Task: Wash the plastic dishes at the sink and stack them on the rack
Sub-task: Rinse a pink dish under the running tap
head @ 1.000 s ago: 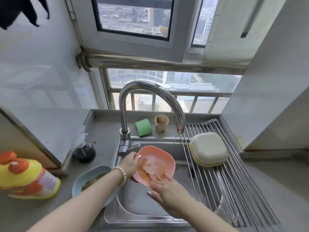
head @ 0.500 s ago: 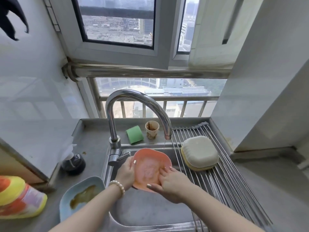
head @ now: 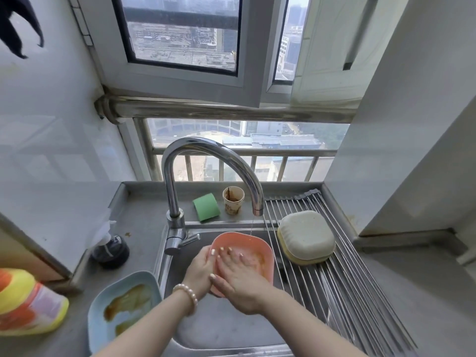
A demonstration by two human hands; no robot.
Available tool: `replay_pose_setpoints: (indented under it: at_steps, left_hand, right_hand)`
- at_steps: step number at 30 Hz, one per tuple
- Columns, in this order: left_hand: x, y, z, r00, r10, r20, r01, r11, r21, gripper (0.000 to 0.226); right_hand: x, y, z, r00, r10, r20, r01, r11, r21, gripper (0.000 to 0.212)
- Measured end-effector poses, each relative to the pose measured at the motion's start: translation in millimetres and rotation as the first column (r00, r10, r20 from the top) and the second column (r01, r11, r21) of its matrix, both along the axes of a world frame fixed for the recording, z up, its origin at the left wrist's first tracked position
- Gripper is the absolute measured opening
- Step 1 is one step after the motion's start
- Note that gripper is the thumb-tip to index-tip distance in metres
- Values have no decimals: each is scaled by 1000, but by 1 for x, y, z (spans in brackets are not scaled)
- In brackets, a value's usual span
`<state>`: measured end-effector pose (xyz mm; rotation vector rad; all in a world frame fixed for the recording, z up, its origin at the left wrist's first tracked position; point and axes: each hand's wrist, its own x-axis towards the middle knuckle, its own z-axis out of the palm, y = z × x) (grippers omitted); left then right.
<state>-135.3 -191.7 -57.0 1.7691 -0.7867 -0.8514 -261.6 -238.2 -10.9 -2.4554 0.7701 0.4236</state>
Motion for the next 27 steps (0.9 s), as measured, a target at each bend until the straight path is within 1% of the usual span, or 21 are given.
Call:
replay_pose_setpoints:
  at_steps: [1, 2, 3, 4, 5, 6, 7, 8, 9, 10, 12, 14, 16, 18, 20, 21, 23, 24, 25, 26, 27]
  left_hand:
    - [2, 0, 2, 1000, 16, -14, -17, 1000, -14, 22]
    - [6, 1, 3, 999, 30, -12, -30, 999, -18, 22]
    - [11, 4, 4, 999, 39, -4, -39, 999, -8, 21]
    - [15, 7, 4, 999, 46, 6, -46, 999, 2, 20]
    - [17, 10, 4, 998, 52, 20, -52, 998, 22, 20]
    - [17, 11, 4, 998, 53, 32, -54, 998, 28, 20]
    - [14, 11, 4, 998, 54, 39, -55, 998, 36, 19]
    - [10, 11, 3, 998, 48, 32, -49, 998, 26, 19]
    - [5, 9, 3, 999, 44, 8, -44, 999, 17, 18]
    - [-1, 7, 5, 997, 51, -50, -51, 999, -7, 18]
    - [-10, 1, 9, 973, 60, -221, -71, 997, -43, 19]
    - [-12, -4, 13, 940, 78, -331, -102, 993, -56, 19]
    - [-6, -4, 12, 946, 95, -309, -118, 991, -58, 21]
    - [1, 0, 11, 969, 96, -229, -107, 994, -37, 22]
    - [5, 2, 12, 984, 91, -152, -92, 996, -5, 22]
    - [7, 2, 13, 988, 99, -118, -100, 995, -1, 23]
    - [12, 2, 16, 991, 130, -42, -130, 992, 3, 24]
    - [15, 2, 18, 991, 135, 1, -135, 991, 5, 25]
    - [17, 3, 20, 992, 124, 37, -124, 992, 9, 26]
    - [16, 4, 21, 993, 103, 52, -104, 995, 8, 25]
    - [13, 4, 21, 995, 84, 52, -85, 996, 12, 26]
  right_hand:
    - [1, 9, 1, 997, 54, 51, -58, 995, 77, 81]
    - [-2, 16, 2, 991, 107, 74, -117, 983, 142, 76]
    - [-9, 19, 6, 988, 140, 61, -149, 972, 182, 72]
    - [-17, 18, 10, 987, 158, 10, -157, 974, 164, 69]
    - [-23, 12, 12, 985, 159, -61, -154, 985, 80, 74]
    - [-27, 3, 14, 981, 136, -139, -143, 989, -47, 90]
    - [-28, -6, 15, 975, 103, -196, -136, 977, -164, 110]
    - [-26, -15, 14, 976, 45, -212, -92, 972, -217, 124]
    - [-21, -21, 12, 981, -18, -192, -26, 974, -225, 128]
    - [-13, -22, 11, 986, -59, -156, 29, 982, -188, 119]
    - [3, -13, 8, 998, -53, -30, 52, 997, -60, 91]
    - [12, 0, 9, 997, -23, 78, 20, 999, 42, 81]
    - [9, 7, 10, 990, 17, 141, -37, 989, 143, 78]
    - [-3, 11, 12, 988, 83, 132, -110, 971, 214, 77]
    - [-18, 13, 17, 984, 158, 77, -169, 973, 157, 78]
    - [-24, 10, 19, 983, 181, 41, -184, 979, 93, 76]
    - [-35, 2, 22, 973, 225, -44, -228, 971, -74, 67]
    - [-39, -3, 23, 966, 246, -74, -255, 954, -158, 63]
    - [-43, -7, 23, 959, 266, -100, -283, 930, -234, 64]
    - [-44, -11, 21, 950, 281, -137, -310, 901, -302, 75]
    - [-44, -13, 19, 945, 270, -184, -319, 880, -352, 95]
